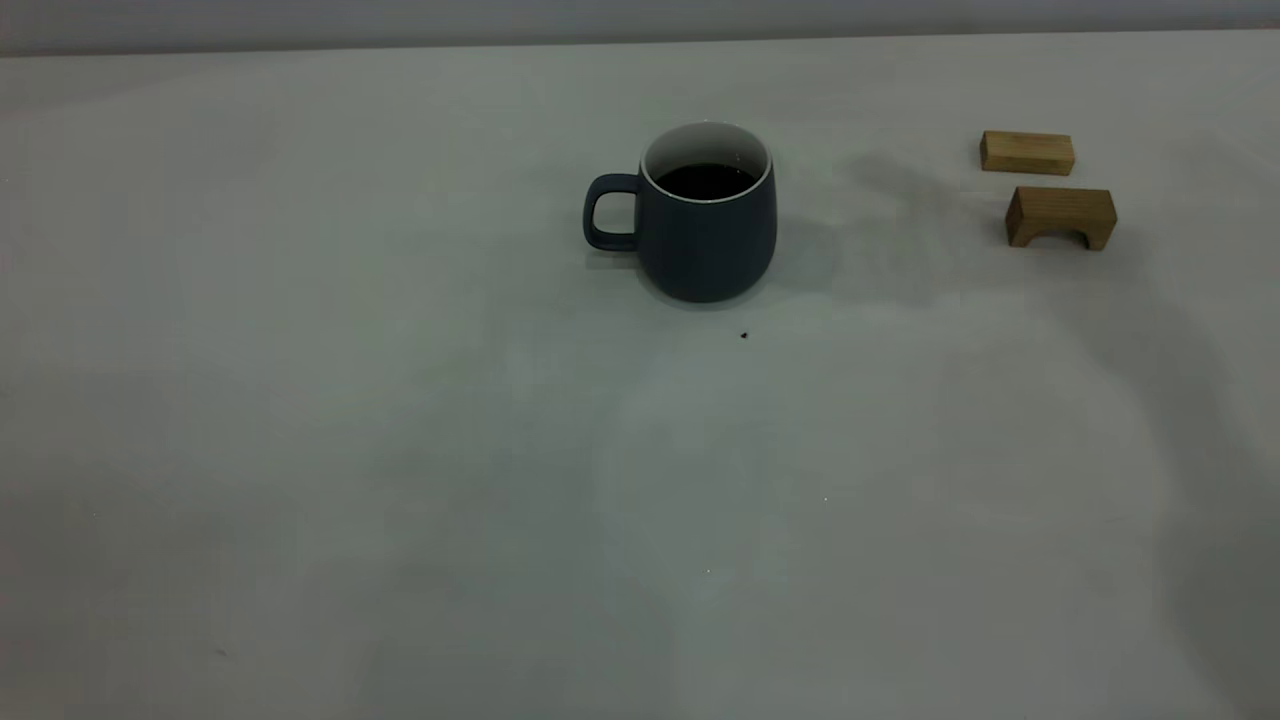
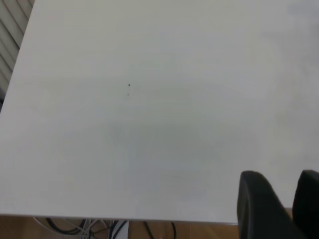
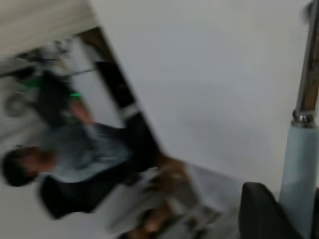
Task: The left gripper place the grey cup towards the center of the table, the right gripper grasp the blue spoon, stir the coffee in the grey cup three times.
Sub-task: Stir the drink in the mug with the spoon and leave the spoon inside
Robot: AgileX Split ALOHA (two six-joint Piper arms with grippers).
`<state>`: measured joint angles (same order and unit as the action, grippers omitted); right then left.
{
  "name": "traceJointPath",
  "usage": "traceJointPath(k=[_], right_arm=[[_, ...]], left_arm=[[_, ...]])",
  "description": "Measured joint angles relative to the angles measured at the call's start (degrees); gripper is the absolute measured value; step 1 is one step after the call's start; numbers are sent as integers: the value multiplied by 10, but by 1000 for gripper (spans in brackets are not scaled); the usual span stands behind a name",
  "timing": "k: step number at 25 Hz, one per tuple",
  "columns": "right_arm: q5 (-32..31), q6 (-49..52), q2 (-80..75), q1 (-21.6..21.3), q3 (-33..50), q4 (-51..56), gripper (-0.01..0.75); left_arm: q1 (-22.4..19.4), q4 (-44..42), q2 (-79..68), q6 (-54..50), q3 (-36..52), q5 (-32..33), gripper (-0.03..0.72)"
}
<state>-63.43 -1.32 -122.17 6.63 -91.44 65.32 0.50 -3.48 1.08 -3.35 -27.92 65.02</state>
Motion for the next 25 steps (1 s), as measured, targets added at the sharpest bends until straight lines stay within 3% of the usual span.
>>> traceJointPath(k=[12, 25], right_arm=[[59, 422, -9, 97, 0, 88, 130], [92, 395, -137, 96, 0, 267, 130]], left_arm=[[0, 0, 0, 0, 0, 0, 243], [0, 0, 0, 0, 0, 0, 243]])
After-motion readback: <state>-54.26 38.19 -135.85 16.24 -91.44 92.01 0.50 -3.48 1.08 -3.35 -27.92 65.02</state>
